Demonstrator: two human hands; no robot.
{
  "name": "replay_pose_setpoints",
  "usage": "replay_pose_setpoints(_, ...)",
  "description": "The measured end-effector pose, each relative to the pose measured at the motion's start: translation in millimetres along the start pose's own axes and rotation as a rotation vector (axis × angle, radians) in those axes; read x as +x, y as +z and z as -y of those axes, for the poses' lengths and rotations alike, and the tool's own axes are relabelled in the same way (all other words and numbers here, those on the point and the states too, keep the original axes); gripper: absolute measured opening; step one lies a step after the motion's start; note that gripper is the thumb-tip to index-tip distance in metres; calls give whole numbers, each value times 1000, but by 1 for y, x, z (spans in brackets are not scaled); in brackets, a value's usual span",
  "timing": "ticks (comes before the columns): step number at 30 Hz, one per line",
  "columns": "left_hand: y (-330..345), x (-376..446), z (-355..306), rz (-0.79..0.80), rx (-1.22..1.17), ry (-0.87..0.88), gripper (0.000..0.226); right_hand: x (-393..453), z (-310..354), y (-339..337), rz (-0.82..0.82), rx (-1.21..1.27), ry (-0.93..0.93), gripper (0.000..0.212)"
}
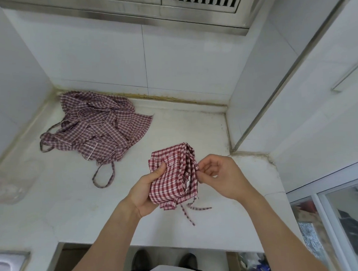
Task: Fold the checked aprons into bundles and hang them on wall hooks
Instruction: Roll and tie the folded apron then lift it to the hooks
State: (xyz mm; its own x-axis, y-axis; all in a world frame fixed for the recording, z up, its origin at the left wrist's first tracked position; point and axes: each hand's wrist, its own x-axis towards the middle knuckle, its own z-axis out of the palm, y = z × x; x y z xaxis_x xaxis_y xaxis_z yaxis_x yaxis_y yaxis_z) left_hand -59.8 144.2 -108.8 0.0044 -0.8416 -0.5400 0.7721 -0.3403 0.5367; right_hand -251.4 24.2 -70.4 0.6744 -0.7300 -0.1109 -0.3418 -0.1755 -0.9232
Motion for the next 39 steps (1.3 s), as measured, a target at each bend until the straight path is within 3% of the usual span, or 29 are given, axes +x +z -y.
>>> replay_pose_setpoints(4,3,-5,-2,65,-51,14,72,0,3,2,-47,-38,10,8)
replay_pose_setpoints(8,8,-7,-1,47,-127,29,56,-1,12,3,-110,-19,3,10)
replay_pose_setpoints(17,15,-15,-16,49,-190,102,44,-4,30,-3,-123,-3,23,4)
replay_pose_setpoints(22,21,-21,-21,83,-194,113,45,-4,34,1,-147,-46,-60,12)
replay_pose_setpoints(25,27,-25,-24,125,-196,125,47,-2,42,9,-157,-58,-80,7)
replay_pose_setpoints(28,33,-28,-27,144,-160,119,48,3,39,20,-155,-23,-65,22)
replay_pose_setpoints(32,36,-27,-31,159,-94,95,53,5,42,33,-152,2,-78,18)
replay_pose_setpoints(35,34,-23,-35,140,18,112,54,-1,53,29,-41,190,68,38)
replay_pose_setpoints(39,32,-19,-39,65,363,151,52,-6,51,14,72,623,390,40)
